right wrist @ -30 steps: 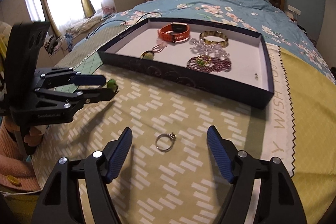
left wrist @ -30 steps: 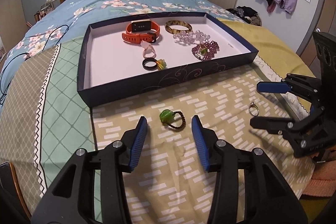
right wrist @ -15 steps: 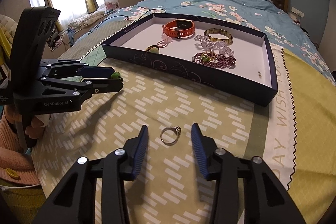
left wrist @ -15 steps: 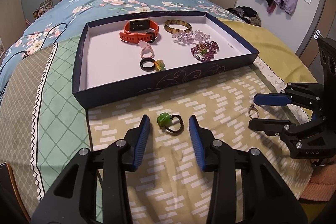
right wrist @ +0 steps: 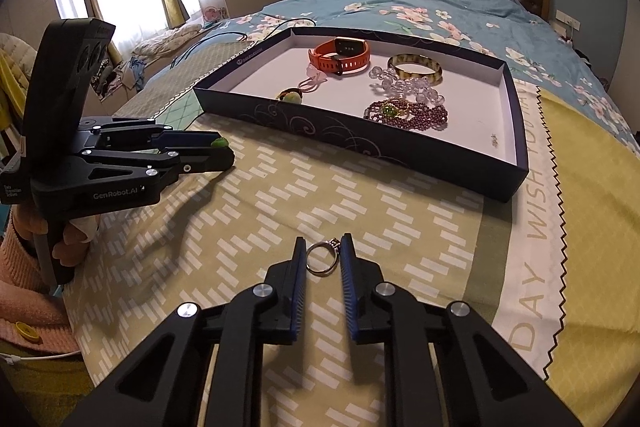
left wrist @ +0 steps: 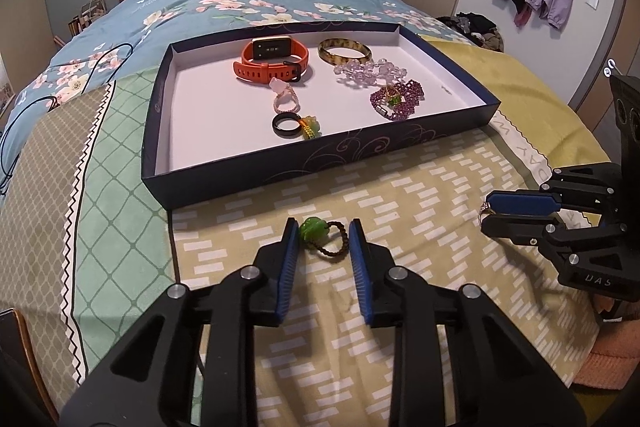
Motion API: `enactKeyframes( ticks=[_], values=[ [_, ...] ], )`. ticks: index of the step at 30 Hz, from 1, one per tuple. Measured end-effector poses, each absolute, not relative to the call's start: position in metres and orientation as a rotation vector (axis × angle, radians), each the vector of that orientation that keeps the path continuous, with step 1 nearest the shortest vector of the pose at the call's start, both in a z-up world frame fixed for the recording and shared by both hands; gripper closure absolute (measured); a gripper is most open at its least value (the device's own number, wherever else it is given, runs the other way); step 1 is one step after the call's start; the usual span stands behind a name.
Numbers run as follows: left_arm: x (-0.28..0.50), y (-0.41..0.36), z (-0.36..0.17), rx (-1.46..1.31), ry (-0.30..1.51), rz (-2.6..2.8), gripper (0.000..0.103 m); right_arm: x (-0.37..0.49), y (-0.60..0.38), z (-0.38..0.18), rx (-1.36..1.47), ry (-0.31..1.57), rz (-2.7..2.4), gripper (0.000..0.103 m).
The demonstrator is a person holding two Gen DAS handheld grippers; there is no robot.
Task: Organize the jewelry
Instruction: 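Grasp the green bead ring with the left tool while the right grasps the silver ring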
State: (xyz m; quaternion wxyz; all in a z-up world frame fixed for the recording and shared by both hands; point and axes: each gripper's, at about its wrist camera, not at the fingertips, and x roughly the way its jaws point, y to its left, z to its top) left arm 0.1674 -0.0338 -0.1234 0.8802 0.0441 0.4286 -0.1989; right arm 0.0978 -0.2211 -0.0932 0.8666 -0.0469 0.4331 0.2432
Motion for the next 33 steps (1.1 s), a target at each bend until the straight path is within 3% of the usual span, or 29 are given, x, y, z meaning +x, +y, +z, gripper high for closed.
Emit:
enactKeyframes(
  ticks=[2,3,33],
  values=[
    [0.167,-0.034,-0.123,0.091,0.892,-0.413,0.078,0.098,-0.221,-0.093,-0.099,0.905,0.51,0.091],
    [0.167,-0.034,-0.123,0.09,0.892,-0.413,0.078,0.098,-0.221,-0.093,-0.096,0.903,0.512,0.099],
    [0.153,-0.031,-0.114,0.075,0.843,-0.39,0.079,0.101,-0.229,-0.076,0.004,0.838,0.539,0.1]
  ],
)
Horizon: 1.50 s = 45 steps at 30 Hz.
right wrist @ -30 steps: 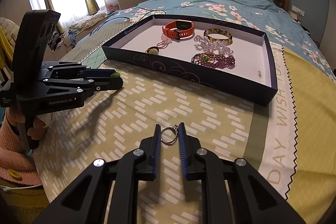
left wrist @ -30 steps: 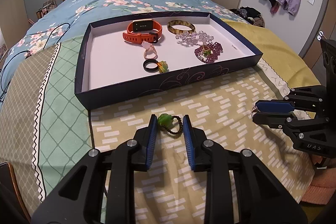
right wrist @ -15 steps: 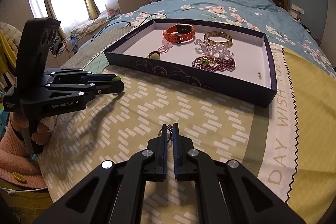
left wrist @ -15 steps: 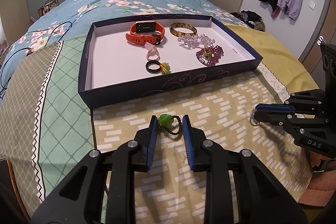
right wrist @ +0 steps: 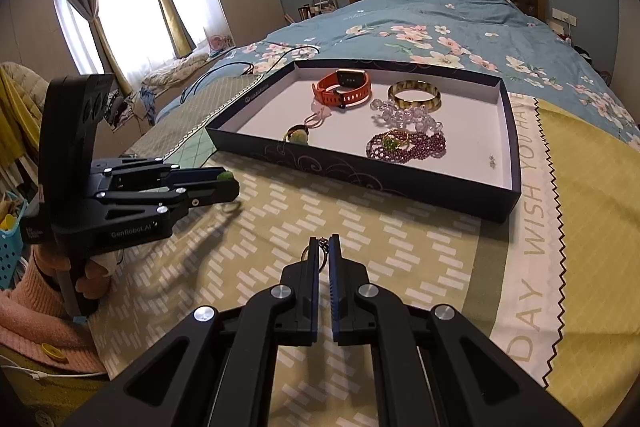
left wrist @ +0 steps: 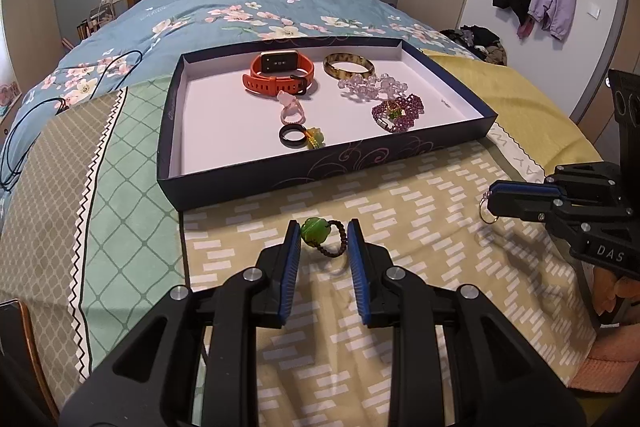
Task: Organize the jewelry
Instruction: 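Grasp the green bead ring with the left tool while the right grasps the silver ring, then hold the green bead ring in the left tool while the right holds the silver ring lifted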
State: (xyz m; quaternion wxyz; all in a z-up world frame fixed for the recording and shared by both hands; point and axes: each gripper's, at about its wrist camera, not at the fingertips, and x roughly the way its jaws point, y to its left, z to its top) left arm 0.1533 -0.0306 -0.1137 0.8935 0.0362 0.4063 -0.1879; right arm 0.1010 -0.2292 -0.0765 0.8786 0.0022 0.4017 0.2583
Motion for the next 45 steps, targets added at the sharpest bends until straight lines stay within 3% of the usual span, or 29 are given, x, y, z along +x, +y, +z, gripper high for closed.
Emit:
enactKeyframes(
  ticks=[45],
  values=[
    [0.143,-0.037,-0.088,0.064,0.756,-0.378,0.079,0.114,-0.236,-0.057,0.077,0.754,0.538,0.1]
  ],
)
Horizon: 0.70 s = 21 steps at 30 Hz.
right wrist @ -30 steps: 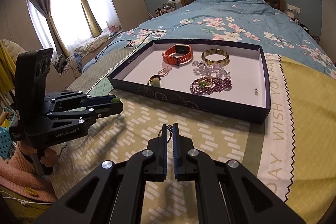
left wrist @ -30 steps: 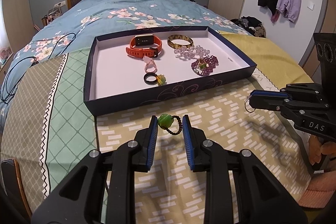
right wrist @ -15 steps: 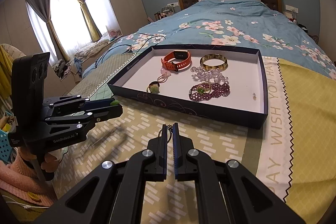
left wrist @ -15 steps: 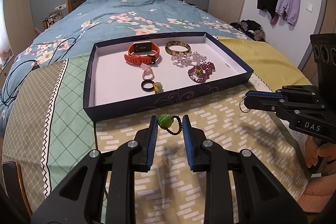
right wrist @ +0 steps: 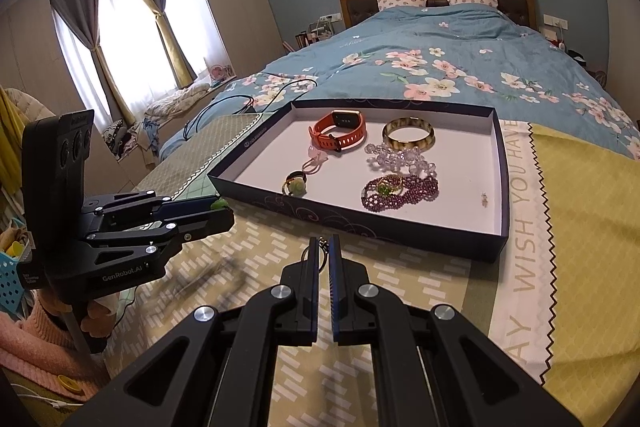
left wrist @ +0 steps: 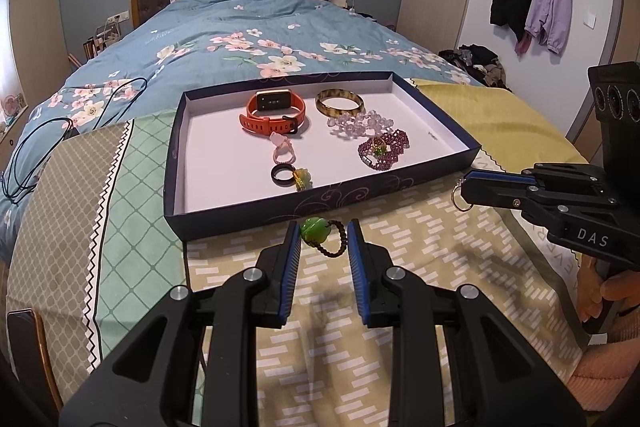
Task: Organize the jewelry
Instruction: 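Hold the green bead ring in the left tool while the right holds the silver ring lifted, then carry the green bead ring over the box with the left tool while the right carries the silver ring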
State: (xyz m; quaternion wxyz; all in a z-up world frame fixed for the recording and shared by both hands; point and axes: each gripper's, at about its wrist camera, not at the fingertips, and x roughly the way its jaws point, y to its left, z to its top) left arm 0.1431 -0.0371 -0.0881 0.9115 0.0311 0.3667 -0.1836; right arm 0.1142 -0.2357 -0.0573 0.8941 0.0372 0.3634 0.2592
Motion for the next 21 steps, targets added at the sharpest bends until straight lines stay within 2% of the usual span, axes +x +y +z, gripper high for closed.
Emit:
enactKeyframes(
  ticks=[21],
  values=[
    [0.1452,-0.0369,-0.0791,0.046,0.725,-0.374,0.079,0.1243,-0.2369,-0.052,0.084,0.732,0.534,0.1]
  ],
)
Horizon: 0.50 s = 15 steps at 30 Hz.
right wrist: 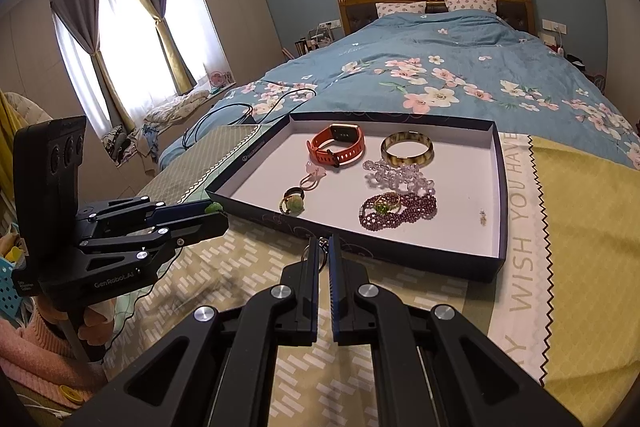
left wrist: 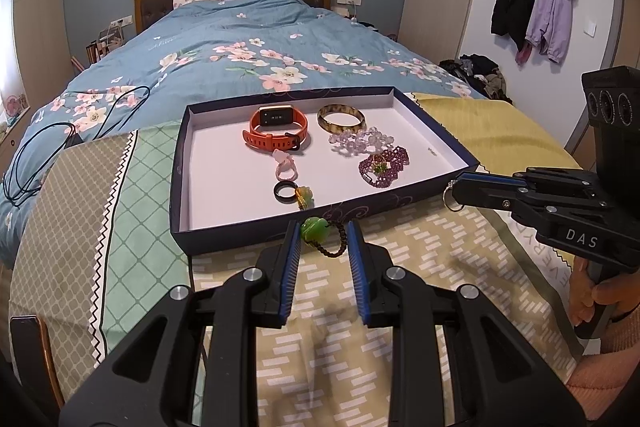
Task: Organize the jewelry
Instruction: 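Carry the green bead ring over the box with the left tool while the right carries the silver ring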
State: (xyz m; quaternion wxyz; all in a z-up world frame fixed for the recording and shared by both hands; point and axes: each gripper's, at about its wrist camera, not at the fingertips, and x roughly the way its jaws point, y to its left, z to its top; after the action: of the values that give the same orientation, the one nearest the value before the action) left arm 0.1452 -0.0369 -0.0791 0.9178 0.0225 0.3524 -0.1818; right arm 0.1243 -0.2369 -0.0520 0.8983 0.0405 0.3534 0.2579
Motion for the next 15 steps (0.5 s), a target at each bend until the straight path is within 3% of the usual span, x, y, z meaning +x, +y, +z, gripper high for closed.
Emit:
enactKeyframes(
  ticks=[15],
  values=[
    [0.153,-0.034,-0.071,0.043,0.698,-0.367,0.079,0.138,-0.238,-0.042,0.073,0.708,0.525,0.1]
  ],
)
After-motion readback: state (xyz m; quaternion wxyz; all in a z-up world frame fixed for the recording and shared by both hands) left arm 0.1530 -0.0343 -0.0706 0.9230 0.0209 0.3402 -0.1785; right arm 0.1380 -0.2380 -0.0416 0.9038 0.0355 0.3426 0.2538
